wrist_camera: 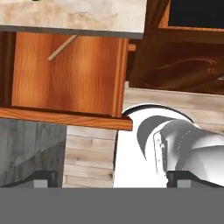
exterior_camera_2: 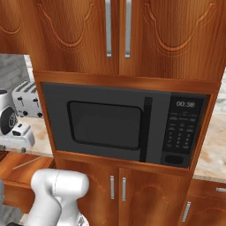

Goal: Pick up the straw from the left drawer and put it inside the smoothie cup.

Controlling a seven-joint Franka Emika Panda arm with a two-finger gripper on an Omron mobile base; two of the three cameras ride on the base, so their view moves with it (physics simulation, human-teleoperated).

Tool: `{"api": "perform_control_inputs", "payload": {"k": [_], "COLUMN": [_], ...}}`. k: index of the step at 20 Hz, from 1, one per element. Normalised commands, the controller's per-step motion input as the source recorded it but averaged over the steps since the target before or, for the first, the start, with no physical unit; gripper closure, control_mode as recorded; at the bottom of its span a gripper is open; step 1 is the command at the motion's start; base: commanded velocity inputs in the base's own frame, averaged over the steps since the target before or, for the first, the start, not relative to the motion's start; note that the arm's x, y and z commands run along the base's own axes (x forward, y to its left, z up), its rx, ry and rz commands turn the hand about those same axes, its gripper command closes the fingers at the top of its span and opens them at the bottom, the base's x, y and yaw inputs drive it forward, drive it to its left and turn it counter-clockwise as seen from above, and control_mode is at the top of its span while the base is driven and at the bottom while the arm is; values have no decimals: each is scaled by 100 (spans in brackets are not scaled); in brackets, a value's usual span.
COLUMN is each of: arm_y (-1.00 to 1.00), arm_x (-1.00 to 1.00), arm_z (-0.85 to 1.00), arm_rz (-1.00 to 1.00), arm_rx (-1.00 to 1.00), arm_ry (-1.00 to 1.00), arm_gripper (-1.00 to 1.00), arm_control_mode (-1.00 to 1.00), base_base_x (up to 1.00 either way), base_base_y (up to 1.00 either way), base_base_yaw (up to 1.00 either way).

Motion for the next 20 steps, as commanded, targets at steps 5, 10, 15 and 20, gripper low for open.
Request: {"api": "perform_control_inputs", "payload": {"k": [5, 10, 15, 20], "arm_y": [47, 49, 52, 32], "arm_x": [43, 37, 20, 20], "arm_z": [-86, -56, -64, -55], "arm_rz": [0, 0, 3, 6], "arm_rx": [0, -2, -6, 0], "arm_ry": [10, 1, 1, 1], "arm_gripper": [-100, -100, -100, -100], "arm_control_mode": [-100, -100, -100, -100], "base_base_x": [0, 0, 0, 0], "base_base_y": [0, 0, 0, 0], "base_base_yaw": [0, 0, 0, 0]}}
